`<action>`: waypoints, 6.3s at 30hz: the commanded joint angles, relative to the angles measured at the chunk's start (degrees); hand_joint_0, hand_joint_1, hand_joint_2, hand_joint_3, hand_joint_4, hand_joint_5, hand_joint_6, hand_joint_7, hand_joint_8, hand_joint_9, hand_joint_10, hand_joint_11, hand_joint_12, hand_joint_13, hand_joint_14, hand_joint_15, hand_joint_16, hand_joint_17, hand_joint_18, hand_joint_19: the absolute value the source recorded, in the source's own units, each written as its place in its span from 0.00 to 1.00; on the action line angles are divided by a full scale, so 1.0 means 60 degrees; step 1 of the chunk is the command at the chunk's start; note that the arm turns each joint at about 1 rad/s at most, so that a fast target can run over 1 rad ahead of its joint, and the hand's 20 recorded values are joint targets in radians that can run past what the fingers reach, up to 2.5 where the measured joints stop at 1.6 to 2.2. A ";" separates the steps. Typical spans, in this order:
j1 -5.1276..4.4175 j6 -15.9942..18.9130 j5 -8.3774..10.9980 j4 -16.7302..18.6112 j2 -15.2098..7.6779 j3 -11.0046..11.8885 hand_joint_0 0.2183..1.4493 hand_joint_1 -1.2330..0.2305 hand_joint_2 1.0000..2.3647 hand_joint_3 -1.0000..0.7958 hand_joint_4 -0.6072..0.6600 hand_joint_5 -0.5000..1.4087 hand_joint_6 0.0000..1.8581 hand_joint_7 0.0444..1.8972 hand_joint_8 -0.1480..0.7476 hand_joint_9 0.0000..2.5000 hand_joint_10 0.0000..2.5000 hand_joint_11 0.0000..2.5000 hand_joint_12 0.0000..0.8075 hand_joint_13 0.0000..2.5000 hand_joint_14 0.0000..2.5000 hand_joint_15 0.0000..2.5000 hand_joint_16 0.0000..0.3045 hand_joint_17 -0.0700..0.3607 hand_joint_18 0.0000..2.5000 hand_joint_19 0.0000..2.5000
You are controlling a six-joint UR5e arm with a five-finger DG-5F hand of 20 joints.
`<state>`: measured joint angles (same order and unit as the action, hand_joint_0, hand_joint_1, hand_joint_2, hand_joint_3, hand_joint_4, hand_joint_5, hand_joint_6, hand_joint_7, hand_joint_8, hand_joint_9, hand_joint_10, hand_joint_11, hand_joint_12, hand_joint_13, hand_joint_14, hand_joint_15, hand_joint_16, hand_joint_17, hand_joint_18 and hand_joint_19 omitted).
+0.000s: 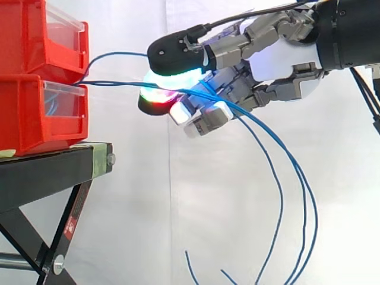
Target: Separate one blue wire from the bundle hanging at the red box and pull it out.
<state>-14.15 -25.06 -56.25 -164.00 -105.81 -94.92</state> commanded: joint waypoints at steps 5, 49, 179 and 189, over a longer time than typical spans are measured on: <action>0.0000 -0.0012 0.0014 0.0000 -0.0001 0.0000 0.44 0.22 0.00 0.29 0.62 0.12 0.45 0.50 0.51 0.34 0.01 0.32 0.40 0.50 0.01 0.49 0.14 0.38 0.15 0.08; 0.0000 -0.0012 -0.0001 0.0000 0.0013 0.0000 0.32 0.55 0.00 0.29 0.65 0.17 0.37 0.57 0.58 0.44 0.01 0.32 0.43 0.50 0.01 0.48 0.15 0.41 0.17 0.12; 0.0000 -0.1037 0.0234 -0.0381 0.0585 0.0000 0.31 0.34 0.02 0.54 0.58 0.17 0.44 0.54 0.49 0.24 0.00 0.16 0.43 0.07 0.00 0.07 0.16 0.41 0.04 0.09; -0.0366 -0.0437 0.0234 -0.1055 0.0585 0.0000 0.31 0.33 0.02 0.53 0.58 0.17 0.44 0.55 0.48 0.21 0.00 0.16 0.42 0.04 0.00 0.06 0.16 0.42 0.01 0.09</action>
<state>-15.85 -28.79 -54.87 -169.45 -102.30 -94.92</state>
